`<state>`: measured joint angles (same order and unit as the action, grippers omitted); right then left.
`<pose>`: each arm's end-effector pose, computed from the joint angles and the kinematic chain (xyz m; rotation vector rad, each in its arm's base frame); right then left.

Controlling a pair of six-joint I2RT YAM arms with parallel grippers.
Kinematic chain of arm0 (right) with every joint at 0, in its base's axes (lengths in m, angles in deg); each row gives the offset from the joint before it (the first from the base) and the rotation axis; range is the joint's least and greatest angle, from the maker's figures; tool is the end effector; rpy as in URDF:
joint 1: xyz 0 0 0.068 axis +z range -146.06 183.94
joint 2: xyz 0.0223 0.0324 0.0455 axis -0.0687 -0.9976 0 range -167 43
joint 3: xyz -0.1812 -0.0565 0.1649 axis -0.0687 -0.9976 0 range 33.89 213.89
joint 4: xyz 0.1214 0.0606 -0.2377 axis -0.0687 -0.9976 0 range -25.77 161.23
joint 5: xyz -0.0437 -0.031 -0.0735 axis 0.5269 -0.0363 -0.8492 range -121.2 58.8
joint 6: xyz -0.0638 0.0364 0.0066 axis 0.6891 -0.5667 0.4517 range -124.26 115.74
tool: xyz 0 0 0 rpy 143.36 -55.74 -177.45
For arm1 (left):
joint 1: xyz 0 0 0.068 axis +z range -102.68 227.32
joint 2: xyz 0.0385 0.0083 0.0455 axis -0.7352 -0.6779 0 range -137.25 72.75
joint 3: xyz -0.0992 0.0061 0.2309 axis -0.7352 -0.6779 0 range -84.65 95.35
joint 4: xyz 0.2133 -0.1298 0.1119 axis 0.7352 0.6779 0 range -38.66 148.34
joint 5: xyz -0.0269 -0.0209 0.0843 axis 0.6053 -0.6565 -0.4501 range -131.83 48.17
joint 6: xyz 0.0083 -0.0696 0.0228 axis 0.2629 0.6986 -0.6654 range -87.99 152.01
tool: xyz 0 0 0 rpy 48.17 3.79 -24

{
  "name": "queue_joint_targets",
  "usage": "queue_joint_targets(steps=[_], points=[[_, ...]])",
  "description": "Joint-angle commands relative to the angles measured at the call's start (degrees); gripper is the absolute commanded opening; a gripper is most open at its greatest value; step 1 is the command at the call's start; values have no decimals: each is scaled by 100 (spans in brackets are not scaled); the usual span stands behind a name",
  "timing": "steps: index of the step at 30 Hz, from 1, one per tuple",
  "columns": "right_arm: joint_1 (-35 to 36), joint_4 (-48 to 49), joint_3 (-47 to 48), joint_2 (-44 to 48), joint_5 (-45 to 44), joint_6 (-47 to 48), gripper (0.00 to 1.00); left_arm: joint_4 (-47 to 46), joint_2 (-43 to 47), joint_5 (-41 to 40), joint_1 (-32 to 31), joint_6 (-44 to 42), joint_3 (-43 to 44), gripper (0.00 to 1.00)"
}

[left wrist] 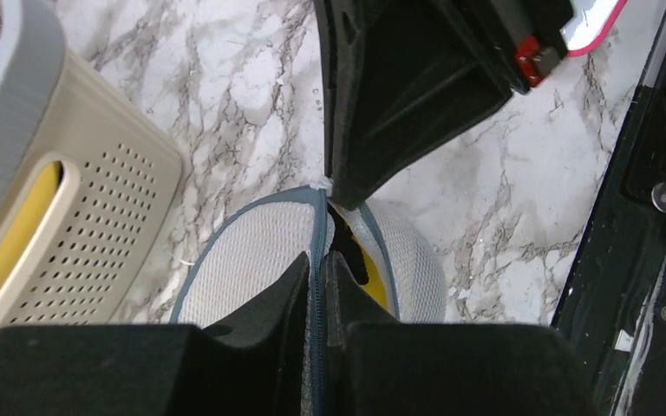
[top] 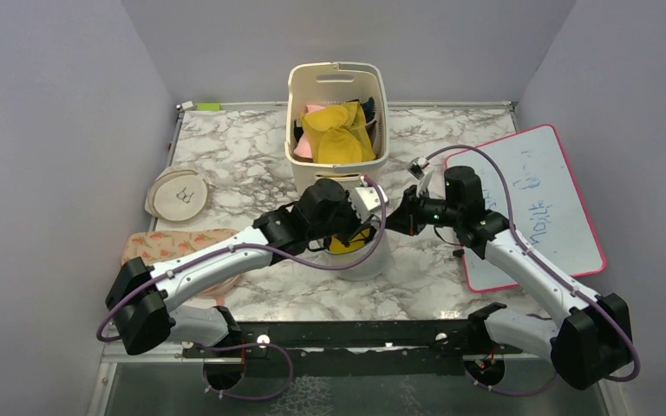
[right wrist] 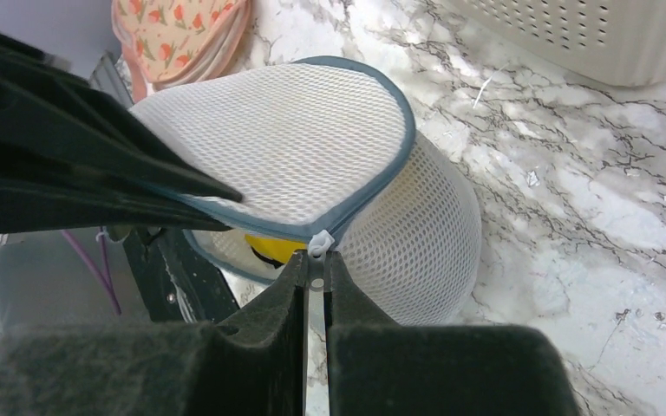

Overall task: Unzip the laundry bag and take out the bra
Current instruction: Unzip the laundry bag at the center of the board.

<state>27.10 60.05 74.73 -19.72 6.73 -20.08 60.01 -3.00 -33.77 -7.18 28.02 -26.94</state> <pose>0.2368 0.1424 0.2210 -0.5437 2.1444 1.0979 0.1933 -0.2858 0.2644 1.1063 1.7893 -0.6865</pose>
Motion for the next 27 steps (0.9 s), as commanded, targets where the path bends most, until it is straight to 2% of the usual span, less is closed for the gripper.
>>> queue_joint_targets(steps=[1,11,17,22,27], points=[[-37,-503,320,-230,-506,2,1,8,601,-240,-42,-466,-196,0],[-368,-367,448,-570,-596,-126,1,-9,1061,-226,-52,-538,-473,0],[-567,-271,462,-713,-72,45,1,6,1125,-390,-52,-339,-590,1],[-561,-21,250,-396,652,189,1,-12,936,-393,-52,-62,-541,23],[-558,46,133,-247,959,152,1,-37,476,-241,-65,105,-257,38]])
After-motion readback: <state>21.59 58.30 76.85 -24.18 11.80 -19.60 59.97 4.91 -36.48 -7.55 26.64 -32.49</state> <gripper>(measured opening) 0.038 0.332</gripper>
